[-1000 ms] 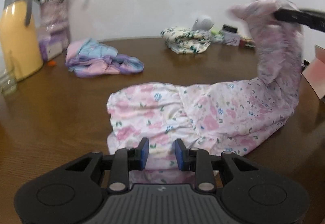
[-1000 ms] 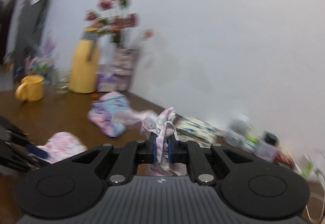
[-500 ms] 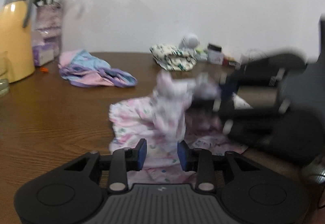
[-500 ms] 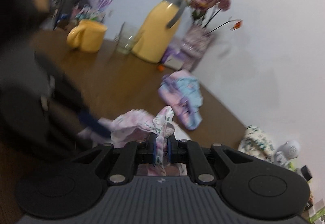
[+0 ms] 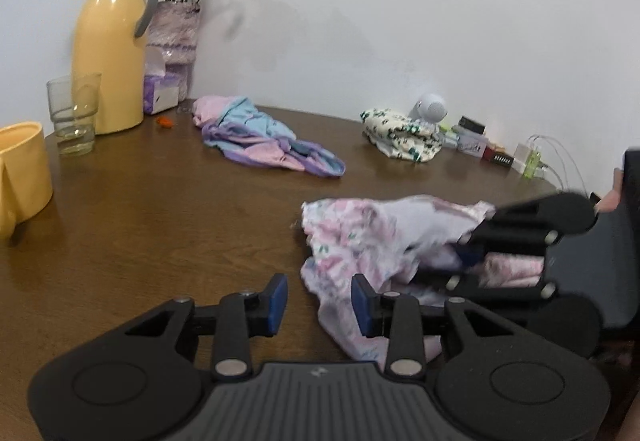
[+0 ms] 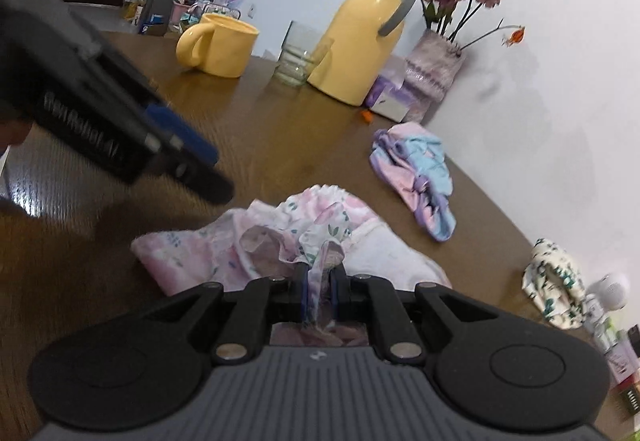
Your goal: Fold clothes
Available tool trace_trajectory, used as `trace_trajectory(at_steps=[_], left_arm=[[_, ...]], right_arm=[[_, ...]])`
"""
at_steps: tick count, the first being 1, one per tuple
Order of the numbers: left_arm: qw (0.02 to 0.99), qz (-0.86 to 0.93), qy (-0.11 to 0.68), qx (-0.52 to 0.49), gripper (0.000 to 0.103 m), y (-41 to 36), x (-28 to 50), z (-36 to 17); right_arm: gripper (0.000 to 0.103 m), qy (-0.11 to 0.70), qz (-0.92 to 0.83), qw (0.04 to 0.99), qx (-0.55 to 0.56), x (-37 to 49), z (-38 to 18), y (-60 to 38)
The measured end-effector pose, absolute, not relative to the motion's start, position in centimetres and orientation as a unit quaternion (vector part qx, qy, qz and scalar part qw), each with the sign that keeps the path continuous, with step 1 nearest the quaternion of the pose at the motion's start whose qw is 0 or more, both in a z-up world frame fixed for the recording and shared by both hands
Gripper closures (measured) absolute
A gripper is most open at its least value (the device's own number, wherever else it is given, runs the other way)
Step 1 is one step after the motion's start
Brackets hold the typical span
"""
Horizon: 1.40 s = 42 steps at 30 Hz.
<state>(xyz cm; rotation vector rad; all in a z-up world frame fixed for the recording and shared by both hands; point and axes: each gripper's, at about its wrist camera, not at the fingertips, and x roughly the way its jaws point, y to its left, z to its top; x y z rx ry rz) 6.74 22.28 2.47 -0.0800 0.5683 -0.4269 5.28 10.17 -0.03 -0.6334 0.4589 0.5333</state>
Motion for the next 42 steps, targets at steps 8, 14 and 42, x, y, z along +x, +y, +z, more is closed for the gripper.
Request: trace_trajectory(at_steps=[8,14,42], left_arm=[[0.941,-0.229,0.247,-0.028,0.070,20.1,8.0,4.5],[0.947,-0.220,0.233,-0.028,0.069,19.5,8.5,5.4],[0.899,-0.241,0.362,-0.042,0.069,15.5,11.7,4.1]], right_arm=[[0.050,0.255,0.303,0.886,-0.241,5.9,0.3,9.1],[0.022,0.237,0.345,0.906,-0.061,4.5,4.9,2.2],[0.056,0.315,0.250,0.915,-0.025,9.3,-0.8,-8.2]])
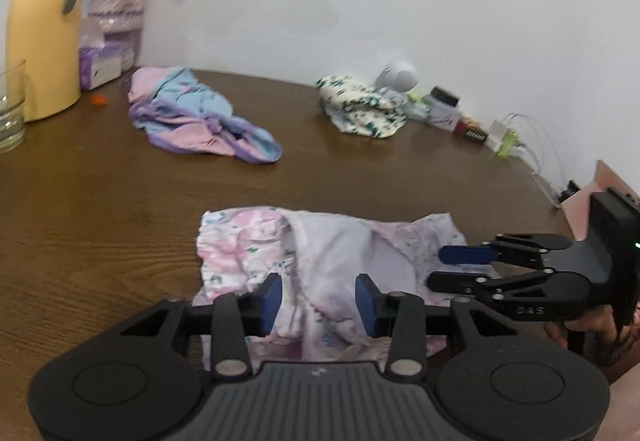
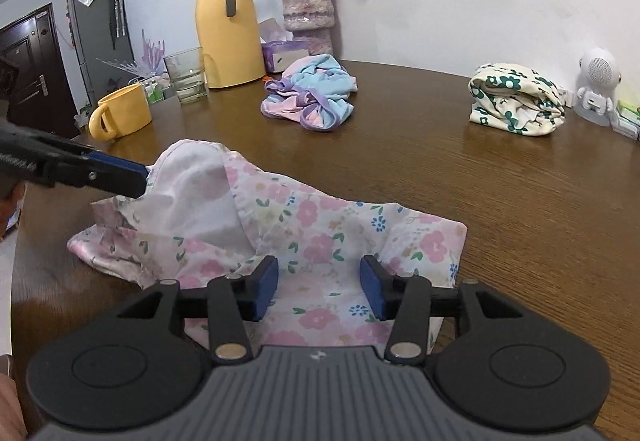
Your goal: Fold clothes
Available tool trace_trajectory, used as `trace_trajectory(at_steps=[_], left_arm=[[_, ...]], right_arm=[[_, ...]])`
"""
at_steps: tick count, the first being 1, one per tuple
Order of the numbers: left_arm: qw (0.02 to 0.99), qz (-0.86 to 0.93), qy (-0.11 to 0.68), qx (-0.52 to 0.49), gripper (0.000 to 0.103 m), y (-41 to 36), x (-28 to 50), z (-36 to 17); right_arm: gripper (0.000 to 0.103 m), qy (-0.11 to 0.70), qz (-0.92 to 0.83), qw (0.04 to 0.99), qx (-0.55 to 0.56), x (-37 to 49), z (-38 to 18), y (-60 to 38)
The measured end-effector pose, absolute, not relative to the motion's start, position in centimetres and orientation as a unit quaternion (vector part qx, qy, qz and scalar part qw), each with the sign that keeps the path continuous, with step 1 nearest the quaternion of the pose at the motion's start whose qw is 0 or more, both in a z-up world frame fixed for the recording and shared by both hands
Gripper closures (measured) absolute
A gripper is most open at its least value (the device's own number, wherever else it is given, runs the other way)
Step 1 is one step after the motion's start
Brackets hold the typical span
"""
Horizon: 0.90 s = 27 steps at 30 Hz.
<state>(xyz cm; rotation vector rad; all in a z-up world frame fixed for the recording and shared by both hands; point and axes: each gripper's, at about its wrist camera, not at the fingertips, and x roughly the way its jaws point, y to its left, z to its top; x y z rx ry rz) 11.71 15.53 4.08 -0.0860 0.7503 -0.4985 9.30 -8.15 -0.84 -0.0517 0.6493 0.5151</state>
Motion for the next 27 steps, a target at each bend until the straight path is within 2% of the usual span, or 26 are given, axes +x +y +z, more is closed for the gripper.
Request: trace_trajectory(at_steps=[1,3,5,12,17,19,20,21,23,25,27], left_arm=[[0.897,-0.239,0.370,-0.040,0.071,15.4,12.0,4.0],[0.891,-0.241,0.383,-0.042,0.088,15.3,12.5,3.8],[0.888,-0.243,0.388,-0.037,0.099,15.2,12.6,3.7],[0.888,-0.236,0.393,0.048,0.102,14.7,12.6,4.4],[0.875,-0.229,0.397,0.154,0.100,13.0,12.6,3.9],[0.876,-0.226,0.396,0.155,0.096,13.1,12.4,3.9],[0.883,-0.221,0.387,0.145,0.093,13.3,12.2,4.3],[0.894,-0.216,0.368,0.136,0.081,13.5,11.8,4.8],[0.915,-0.214,0.320,0.120,0.068,13.4,10.9,6.1],[0.932,-0.219,0.270,0.106,0.068,12.9,10.2,7.2],[0.929,-0.243,0.257,0.107,0.069,11.4,10.4,7.3]], right_arm=[[0.054,0.314,0.252,0.915,-0.027,9.2,-0.9,-8.2],[0.052,0.312,0.256,0.915,-0.030,9.1,-0.9,-8.1],[0.052,0.312,0.257,0.914,-0.032,9.1,-0.9,-8.1],[0.051,0.311,0.256,0.914,-0.050,8.8,-0.9,-7.8],[0.048,0.310,0.256,0.913,-0.065,8.6,-1.0,-7.4],[0.047,0.310,0.256,0.913,-0.067,8.6,-1.0,-7.3],[0.046,0.310,0.257,0.913,-0.068,8.6,-1.0,-7.3],[0.046,0.310,0.257,0.913,-0.070,8.6,-1.0,-7.2],[0.045,0.310,0.258,0.912,-0.072,8.6,-1.0,-7.2],[0.044,0.309,0.257,0.912,-0.074,8.5,-1.0,-7.1],[0.044,0.309,0.257,0.913,-0.075,8.5,-1.0,-7.1]])
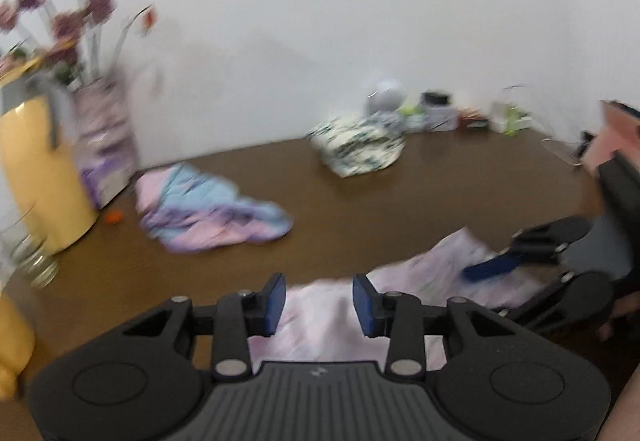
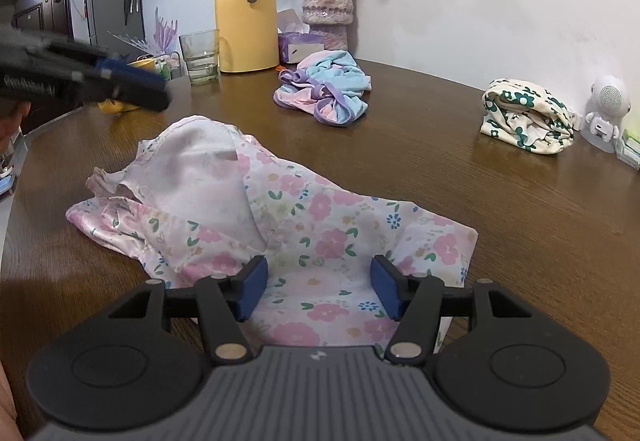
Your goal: Fold clothes
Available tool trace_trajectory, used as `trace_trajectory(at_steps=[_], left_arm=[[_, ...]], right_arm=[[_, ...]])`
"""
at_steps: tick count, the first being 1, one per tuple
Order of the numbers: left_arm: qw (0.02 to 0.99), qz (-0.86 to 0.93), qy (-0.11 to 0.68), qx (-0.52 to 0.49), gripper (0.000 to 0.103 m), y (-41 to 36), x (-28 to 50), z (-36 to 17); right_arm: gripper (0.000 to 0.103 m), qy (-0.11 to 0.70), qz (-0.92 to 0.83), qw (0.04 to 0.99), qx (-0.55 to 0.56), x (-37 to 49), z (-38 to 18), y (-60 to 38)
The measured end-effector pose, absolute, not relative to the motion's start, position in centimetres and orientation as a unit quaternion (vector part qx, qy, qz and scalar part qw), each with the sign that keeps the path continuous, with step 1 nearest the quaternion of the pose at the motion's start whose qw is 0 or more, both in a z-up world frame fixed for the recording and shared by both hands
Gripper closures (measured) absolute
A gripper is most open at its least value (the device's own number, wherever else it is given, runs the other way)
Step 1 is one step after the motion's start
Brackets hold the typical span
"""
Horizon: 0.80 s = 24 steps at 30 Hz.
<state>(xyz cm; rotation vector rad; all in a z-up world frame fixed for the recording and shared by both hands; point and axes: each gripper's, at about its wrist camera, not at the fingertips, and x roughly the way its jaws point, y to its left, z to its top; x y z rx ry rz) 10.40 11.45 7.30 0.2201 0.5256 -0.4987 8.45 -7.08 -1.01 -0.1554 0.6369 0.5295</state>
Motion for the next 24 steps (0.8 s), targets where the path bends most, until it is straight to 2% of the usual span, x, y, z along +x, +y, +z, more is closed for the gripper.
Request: trace_trajectory(at_steps=[2,3,6,8,12,13,15,16,17,24], left_arm=[[0.919,-0.267,0.265,0.119,0.071,9.7,11.2,6.3],[0.914,-0.273,0.273,0.126,0.079,9.0,11.5,5.6],[0.904,-0.262,0.306,0.145,0.085,8.0,12.7,3.3],[0.903,-0.247,0.324,0.135,0.086,8.4,13.3,1.9],[0.904,-0.248,0.332,0.100,0.085,9.5,13.6,1.1],[0.905,-0.248,0.331,0.101,0.085,9.6,13.5,1.1],[0.906,-0.247,0.329,0.102,0.085,9.6,13.4,1.0],[0.906,-0.247,0.329,0.101,0.085,9.7,13.3,1.0],[0.906,-0.247,0.328,0.100,0.085,9.7,13.3,1.0],[0.908,-0.245,0.329,0.084,0.085,9.9,13.5,0.8]], right_arm=[[0.044,0.309,0.257,0.913,-0.077,8.4,-1.0,-7.1],[0.044,0.309,0.256,0.913,-0.077,8.4,-1.0,-7.0],[0.042,0.309,0.258,0.912,-0.074,8.4,-1.0,-7.2],[0.038,0.309,0.262,0.912,-0.069,8.4,-1.0,-7.4],[0.038,0.297,0.268,0.915,-0.042,8.3,0.3,-9.2],[0.040,0.295,0.257,0.919,-0.042,8.7,0.7,-9.7],[0.057,0.291,0.238,0.926,-0.043,9.4,1.3,-10.5],[0.075,0.298,0.238,0.923,-0.040,10.0,1.3,-10.7],[0.083,0.308,0.243,0.919,-0.034,10.6,1.0,-10.9],[0.086,0.318,0.237,0.915,-0.071,11.1,-0.8,-10.0]])
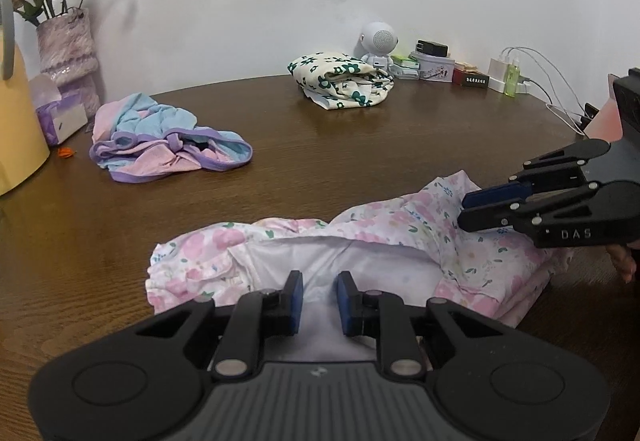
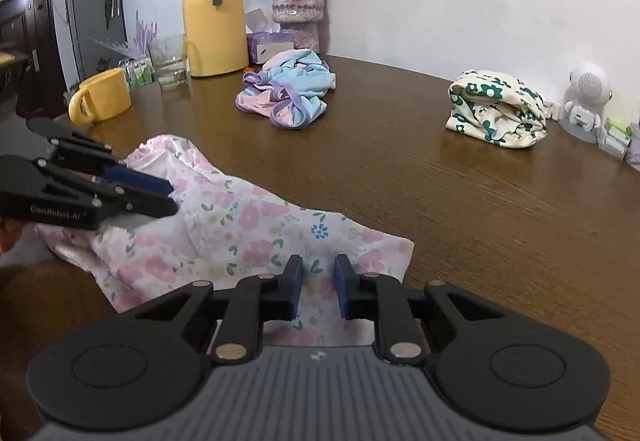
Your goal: Fold clothes
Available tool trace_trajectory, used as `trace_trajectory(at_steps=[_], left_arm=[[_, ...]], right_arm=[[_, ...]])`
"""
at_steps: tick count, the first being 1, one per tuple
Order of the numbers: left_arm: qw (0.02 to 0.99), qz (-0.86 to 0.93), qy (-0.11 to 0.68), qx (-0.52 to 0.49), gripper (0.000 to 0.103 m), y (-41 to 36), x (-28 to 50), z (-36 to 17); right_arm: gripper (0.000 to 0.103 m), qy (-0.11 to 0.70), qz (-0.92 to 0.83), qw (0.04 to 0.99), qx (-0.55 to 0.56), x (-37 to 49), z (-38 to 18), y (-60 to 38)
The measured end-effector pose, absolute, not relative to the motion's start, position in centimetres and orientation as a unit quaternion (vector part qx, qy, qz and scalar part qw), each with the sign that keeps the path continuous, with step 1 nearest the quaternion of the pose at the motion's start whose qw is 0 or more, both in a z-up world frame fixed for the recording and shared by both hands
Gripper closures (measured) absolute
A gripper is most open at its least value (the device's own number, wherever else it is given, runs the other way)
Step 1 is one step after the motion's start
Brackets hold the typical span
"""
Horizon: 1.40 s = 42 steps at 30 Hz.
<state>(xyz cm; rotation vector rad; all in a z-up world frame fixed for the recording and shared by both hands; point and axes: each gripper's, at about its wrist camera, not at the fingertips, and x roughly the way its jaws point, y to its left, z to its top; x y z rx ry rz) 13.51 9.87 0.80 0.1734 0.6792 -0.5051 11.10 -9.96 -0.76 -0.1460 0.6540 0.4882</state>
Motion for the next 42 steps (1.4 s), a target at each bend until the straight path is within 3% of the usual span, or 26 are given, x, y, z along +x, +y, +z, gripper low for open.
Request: trace_trajectory(at_steps=[6,8,9,14,19,24,34,42], left_arm=[[0.912,-0.243,0.323,0.069,0.085,10.1,13.4,1.1],[0.919,-0.249,0.299,0.060,0.085,10.3,12.7,2.0],[0.924,-0.257,0.278,0.055,0.085,10.5,12.1,2.7],[0.924,-0.295,0.231,0.069,0.079,8.8,10.4,5.5],[0.901,-0.330,0.258,0.112,0.080,4.8,10.9,4.1],[0.889,-0.317,0.297,0.143,0.087,3.2,11.8,1.1],[0.884,-0.320,0.313,0.137,0.087,3.6,12.3,0.4],[0.884,-0.322,0.311,0.135,0.087,3.7,12.3,0.4]], right_arm=[[0.077,0.317,0.240,0.917,-0.024,10.2,0.3,-11.4],[0.058,0.323,0.232,0.918,0.010,9.7,1.2,-12.7],[0.056,0.326,0.225,0.918,0.023,9.2,1.5,-13.5],[0.056,0.364,0.211,0.901,0.110,8.2,0.6,-16.4],[0.056,0.380,0.203,0.887,0.168,8.5,-0.5,-17.4],[0.056,0.386,0.206,0.882,0.175,8.5,-0.9,-17.0],[0.074,0.386,0.195,0.867,0.247,8.6,-1.9,-17.8],[0.074,0.391,0.197,0.859,0.268,9.5,-2.1,-17.5]])
